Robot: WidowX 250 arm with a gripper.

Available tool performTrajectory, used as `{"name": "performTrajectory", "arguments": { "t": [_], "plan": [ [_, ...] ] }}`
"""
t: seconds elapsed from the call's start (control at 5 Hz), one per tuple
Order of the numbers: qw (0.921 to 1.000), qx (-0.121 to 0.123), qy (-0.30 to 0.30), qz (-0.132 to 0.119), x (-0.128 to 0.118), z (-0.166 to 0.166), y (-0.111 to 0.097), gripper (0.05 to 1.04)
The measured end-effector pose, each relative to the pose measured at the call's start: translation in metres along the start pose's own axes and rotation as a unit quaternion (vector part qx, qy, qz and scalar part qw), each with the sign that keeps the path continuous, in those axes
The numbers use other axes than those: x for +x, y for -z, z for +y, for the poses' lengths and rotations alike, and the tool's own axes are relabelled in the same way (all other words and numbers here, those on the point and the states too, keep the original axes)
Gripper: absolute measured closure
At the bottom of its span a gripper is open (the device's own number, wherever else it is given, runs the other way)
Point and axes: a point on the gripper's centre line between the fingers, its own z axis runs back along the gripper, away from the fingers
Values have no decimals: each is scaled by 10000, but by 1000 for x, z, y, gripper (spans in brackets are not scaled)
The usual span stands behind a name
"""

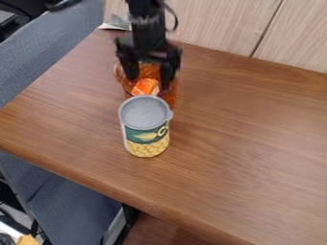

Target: Placed the roll inside the brown transparent bowl

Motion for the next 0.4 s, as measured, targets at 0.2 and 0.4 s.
{"name": "performTrajectory", "arguments": {
  "t": [0.2,0.4],
  "plan": [
    [9992,-43,-93,-381,7,6,-29,83],
    [9980,11,-121,-624,10,16,-47,83]
  ]
}}
